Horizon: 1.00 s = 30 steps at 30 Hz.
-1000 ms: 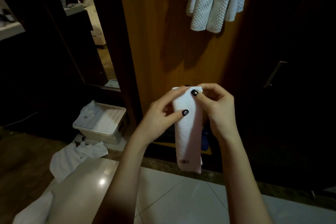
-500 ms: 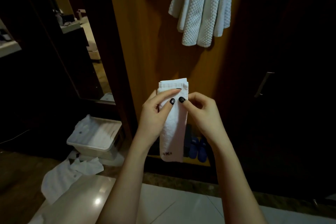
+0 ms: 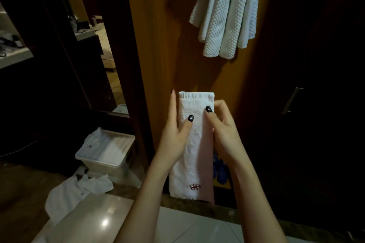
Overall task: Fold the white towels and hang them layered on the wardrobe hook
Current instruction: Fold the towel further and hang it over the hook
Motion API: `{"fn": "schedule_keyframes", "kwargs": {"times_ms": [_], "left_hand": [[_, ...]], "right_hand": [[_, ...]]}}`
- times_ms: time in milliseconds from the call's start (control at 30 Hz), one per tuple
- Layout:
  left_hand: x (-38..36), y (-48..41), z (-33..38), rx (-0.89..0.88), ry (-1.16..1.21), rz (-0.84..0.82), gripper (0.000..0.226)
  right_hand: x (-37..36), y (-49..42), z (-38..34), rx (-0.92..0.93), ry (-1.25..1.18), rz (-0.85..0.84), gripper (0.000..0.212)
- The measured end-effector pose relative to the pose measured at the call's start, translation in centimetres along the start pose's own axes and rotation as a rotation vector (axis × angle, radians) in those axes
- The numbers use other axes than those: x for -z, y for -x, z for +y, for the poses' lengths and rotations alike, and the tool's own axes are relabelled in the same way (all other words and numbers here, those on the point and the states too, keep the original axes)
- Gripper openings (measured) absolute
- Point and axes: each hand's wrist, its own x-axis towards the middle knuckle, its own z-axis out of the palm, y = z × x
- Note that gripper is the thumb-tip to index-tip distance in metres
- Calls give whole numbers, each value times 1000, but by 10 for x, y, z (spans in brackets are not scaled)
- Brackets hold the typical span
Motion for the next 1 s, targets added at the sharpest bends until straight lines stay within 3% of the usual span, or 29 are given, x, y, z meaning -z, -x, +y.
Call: {"fn": "schedule_keyframes", "kwargs": {"times_ms": [100,167,300,433,667,833,1000], "left_hand": [[-8,4,-5,44,-148,30,72],[-11,6,-6,78,-151,15,71],[-10,6,-8,115,48,25,61],[-8,11,-13,142,213,94,31],[-4,11,-18,118,264,134,23],[-1,13,-11,24,232,169,30],[2,14,-1,-55,192,184,39]], "right_hand": [[-5,-2,6,186,377,137,7],[-10,-3,8,258,464,167,8],[-8,-3,11,138,256,96,3],[-3,0,12,-57,-23,26,12],[-1,2,17,-113,-29,-47,11],[-3,4,17,-138,1,6,10],[-11,7,12,-43,29,77,14]]}}
